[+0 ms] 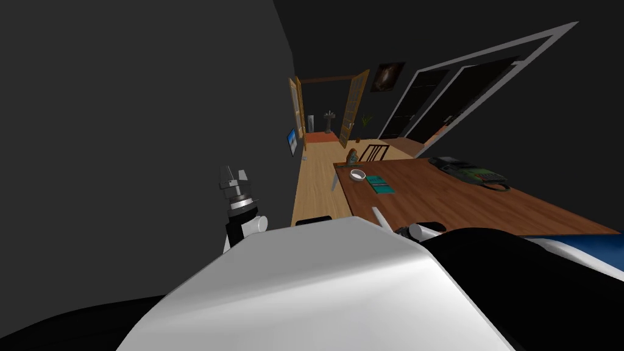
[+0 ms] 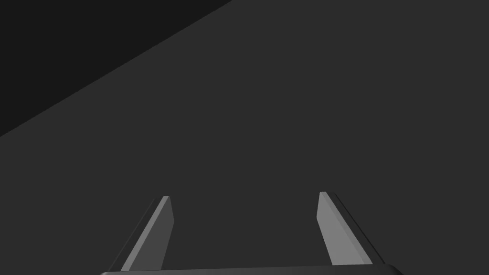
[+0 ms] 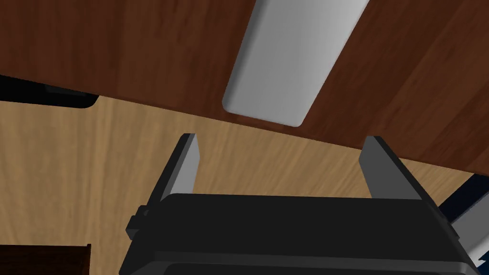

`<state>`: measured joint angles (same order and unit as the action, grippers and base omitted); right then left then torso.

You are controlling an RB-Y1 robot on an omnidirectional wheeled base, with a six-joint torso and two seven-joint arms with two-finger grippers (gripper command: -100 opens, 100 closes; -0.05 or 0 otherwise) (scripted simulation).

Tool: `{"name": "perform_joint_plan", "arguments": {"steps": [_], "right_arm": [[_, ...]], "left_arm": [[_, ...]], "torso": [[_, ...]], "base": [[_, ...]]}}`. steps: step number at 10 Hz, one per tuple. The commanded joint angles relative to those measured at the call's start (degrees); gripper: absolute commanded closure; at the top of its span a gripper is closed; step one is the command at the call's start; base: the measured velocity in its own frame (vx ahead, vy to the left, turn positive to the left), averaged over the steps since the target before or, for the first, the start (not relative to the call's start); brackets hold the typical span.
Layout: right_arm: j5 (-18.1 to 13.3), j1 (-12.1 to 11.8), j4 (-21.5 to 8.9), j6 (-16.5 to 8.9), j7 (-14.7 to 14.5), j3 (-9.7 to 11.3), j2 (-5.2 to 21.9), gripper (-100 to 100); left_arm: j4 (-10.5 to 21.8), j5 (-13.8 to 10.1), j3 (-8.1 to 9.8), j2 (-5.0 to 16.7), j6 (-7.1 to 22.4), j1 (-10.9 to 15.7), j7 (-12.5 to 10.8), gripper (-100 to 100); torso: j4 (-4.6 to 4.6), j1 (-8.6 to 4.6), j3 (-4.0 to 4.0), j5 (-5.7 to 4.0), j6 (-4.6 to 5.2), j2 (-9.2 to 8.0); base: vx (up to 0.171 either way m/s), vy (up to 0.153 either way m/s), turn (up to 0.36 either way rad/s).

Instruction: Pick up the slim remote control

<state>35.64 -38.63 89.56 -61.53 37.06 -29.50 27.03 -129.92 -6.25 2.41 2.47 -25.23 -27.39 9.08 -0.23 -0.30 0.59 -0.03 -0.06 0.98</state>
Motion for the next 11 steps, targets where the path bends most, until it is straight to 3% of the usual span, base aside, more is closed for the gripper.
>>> {"name": "perform_joint_plan", "arguments": {"steps": [1,2,8,9,10,11], "right_arm": [[2.9,0.8,-2.9,-2.6,2.9,-0.5,1.1,-100],[3.2,0.8,-2.9,-2.6,2.9,-0.5,1.1,-100],[10.5,2.8,-10.8,-6.5,8.4,-0.6,2.4,-100],[10.0,2.4,-9.7,-6.3,7.9,-0.8,2.5,-100],[10.1,2.4,-9.8,-6.4,8.1,-0.8,2.5,0],[9.2,3.4,-11.7,-4.7,7.3,-0.3,1.6,-100]], "left_arm": [[0.0,0.0,0.00,0.0,0.0,0.0,0.0,0],[0.0,0.0,0.00,0.0,0.0,0.0,0.0,0],[0.0,0.0,0.00,0.0,0.0,0.0,0.0,0],[0.0,0.0,0.00,0.0,0.0,0.0,0.0,0],[0.0,0.0,0.00,0.0,0.0,0.0,0.0,0],[0.0,0.0,-0.01,0.0,0.0,0.0,0.0,0]], "torso": [[0.00,0.00,0.00,0.00,0.00,0.00],[-0.01,-0.08,0.05,-0.02,0.00,0.09],[0.06,-0.31,-0.17,-0.07,-0.02,-0.31],[0.09,-0.27,-0.25,-0.07,-0.01,-0.45],[0.14,-0.14,-0.38,-0.04,-0.02,-0.68],[0.18,-0.05,-0.48,-0.02,-0.01,-0.85]], "base": [[0.273,-0.037,-0.140],[0.221,-0.038,-0.044],[0.175,-0.054,-0.082],[0.051,-0.027,-0.003],[0.011,-0.006,0.004],[0.008,-0.011,-0.032]]}}
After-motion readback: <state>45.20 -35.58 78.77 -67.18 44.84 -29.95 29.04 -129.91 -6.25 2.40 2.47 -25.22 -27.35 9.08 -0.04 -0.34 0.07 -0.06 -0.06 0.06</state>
